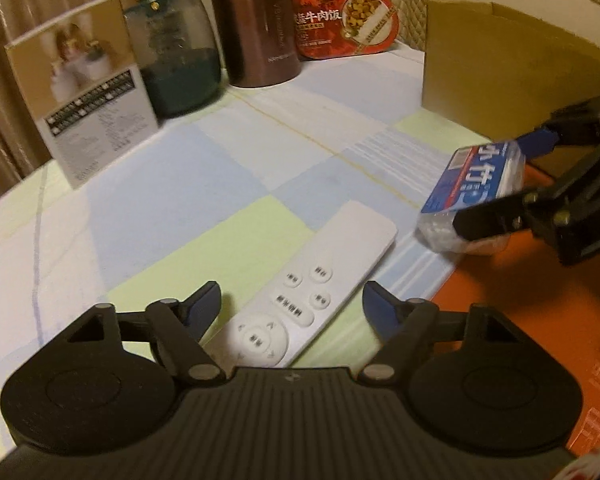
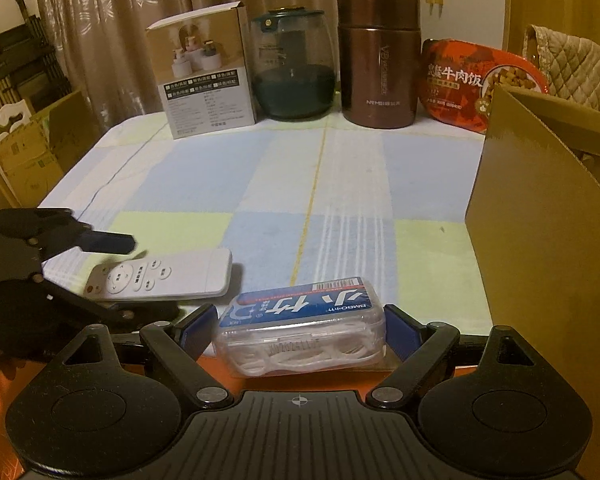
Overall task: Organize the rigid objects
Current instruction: 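Grasp the floss box with the right tool while the left tool grasps the white remote, then lift and carry the floss box and white remote over the cardboard box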
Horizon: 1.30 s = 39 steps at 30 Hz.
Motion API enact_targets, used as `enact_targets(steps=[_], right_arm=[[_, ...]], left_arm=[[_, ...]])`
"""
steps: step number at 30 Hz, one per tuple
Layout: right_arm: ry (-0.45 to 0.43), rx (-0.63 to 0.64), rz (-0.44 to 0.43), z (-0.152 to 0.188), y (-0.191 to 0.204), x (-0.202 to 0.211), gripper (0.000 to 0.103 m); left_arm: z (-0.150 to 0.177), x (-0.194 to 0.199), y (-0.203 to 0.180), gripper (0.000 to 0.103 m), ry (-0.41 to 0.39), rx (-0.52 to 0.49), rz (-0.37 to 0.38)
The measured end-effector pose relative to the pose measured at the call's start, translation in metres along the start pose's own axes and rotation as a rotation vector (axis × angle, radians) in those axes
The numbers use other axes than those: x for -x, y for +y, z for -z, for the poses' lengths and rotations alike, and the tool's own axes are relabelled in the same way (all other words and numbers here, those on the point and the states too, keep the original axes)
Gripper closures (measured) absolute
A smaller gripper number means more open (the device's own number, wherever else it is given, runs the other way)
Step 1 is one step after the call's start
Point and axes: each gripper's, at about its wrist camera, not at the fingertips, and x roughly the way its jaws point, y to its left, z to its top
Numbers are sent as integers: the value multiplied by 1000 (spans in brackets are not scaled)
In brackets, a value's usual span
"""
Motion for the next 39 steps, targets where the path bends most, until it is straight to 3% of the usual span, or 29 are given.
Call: enact_targets(steps=[6, 10, 13, 16, 21, 24, 39], right_arm=[[42, -8, -17, 6, -1, -3, 18], [66, -1, -21, 15, -2, -3, 19], [79, 17, -22, 23, -3, -1, 19], [80, 20, -26, 32, -4, 2, 18], [47, 26, -11, 35, -1, 3, 17], [23, 16, 0, 33, 0, 1, 17], [29, 45, 47, 29, 7, -7, 20]], left_arm=[[-2, 8, -8, 61, 50, 37, 15], [9, 22, -22, 69, 75, 194, -54], [18, 33, -36, 70, 75, 310, -104], [26, 43, -52, 70, 58, 356, -154], [31, 48, -59, 69, 17, 378, -177], [33, 48, -57, 59, -11, 380, -195], [29, 34, -51, 59, -47, 371, -175]])
